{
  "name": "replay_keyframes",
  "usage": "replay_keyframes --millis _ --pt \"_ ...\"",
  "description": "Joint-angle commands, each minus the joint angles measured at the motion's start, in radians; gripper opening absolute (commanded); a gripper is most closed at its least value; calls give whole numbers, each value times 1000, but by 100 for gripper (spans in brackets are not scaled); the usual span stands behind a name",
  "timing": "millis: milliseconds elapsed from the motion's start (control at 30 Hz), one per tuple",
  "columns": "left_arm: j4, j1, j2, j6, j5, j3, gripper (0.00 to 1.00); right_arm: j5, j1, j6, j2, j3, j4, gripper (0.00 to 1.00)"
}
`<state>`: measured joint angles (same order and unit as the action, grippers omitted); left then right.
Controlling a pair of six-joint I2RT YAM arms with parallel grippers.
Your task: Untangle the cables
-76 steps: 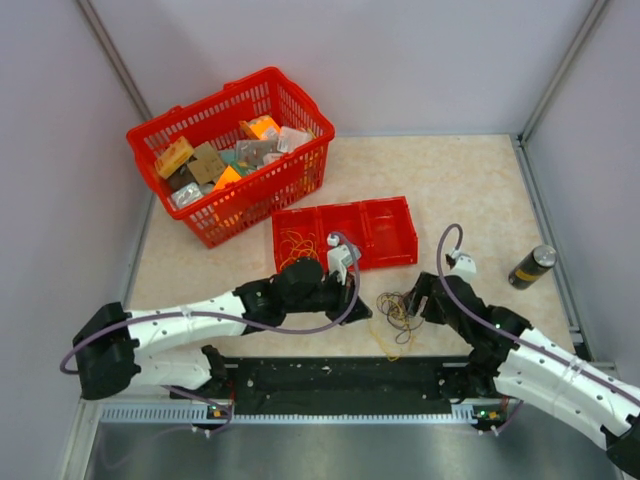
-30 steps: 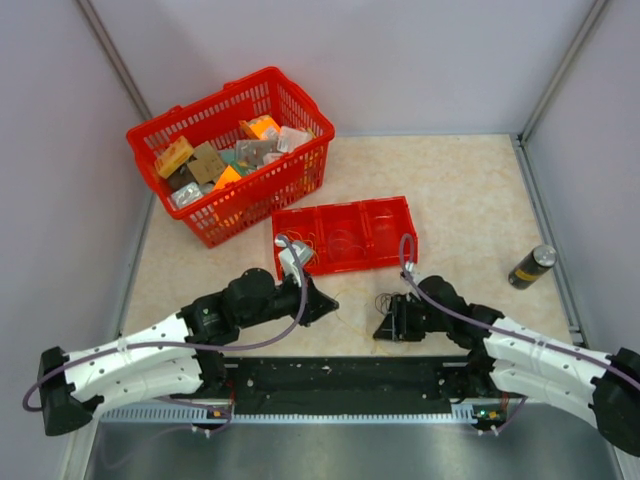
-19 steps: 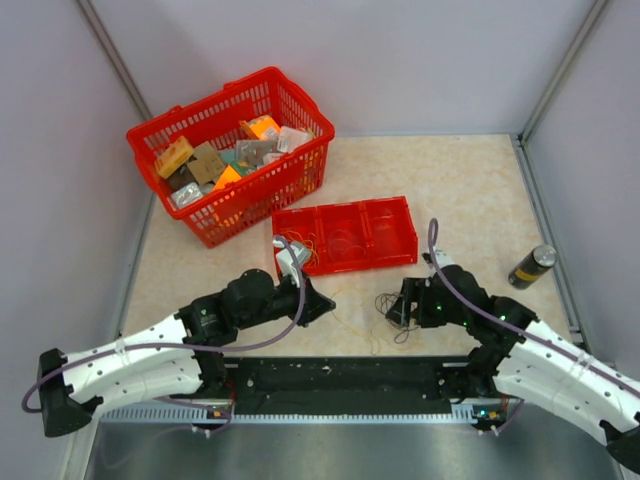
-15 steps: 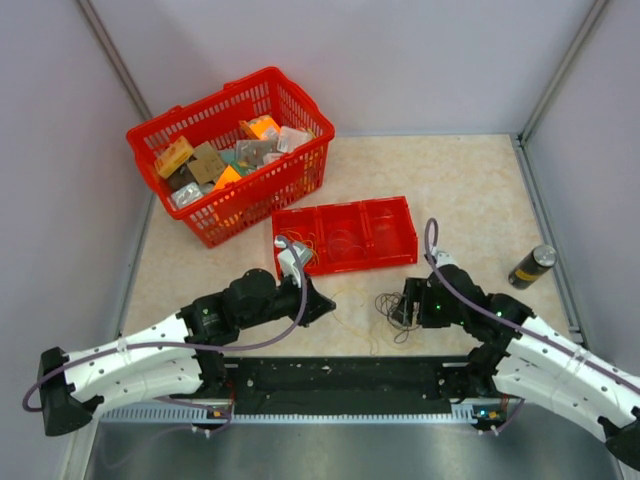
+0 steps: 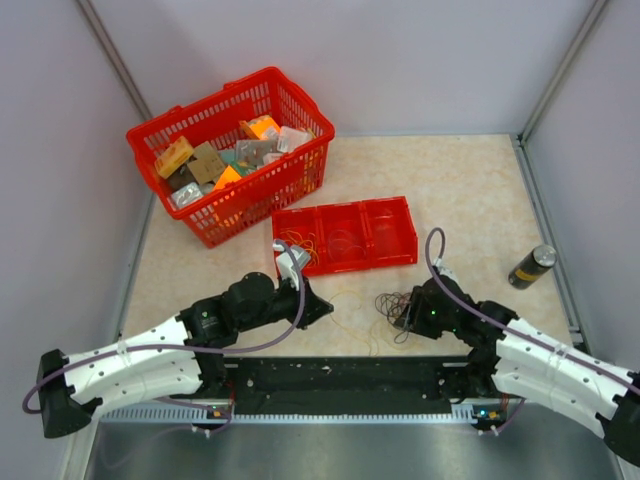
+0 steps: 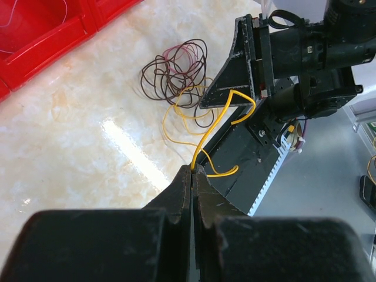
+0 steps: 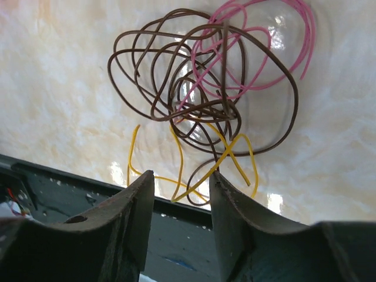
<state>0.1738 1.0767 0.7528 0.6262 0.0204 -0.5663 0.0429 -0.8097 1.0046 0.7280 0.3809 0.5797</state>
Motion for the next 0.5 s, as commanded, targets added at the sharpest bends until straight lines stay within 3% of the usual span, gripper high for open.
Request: replay_keyframes --millis 0,133,200,333,467 --pt "-60 -3 3 6 6 -4 0 47 -11 127 11 -23 -132 37" --pt "-54 -3 5 7 7 -4 0 89 -11 114 -33 1 -54 6" --pt "-46 -1 -4 6 -2 -6 0 72 -11 83 -82 36 -2 1" --pt "-28 -4 -21 -9 -46 -15 0 6 -13 32 -231 142 37 0" --pt "-5 -3 -29 -23 -60 -44 0 50 -11 -10 -323 286 95 0"
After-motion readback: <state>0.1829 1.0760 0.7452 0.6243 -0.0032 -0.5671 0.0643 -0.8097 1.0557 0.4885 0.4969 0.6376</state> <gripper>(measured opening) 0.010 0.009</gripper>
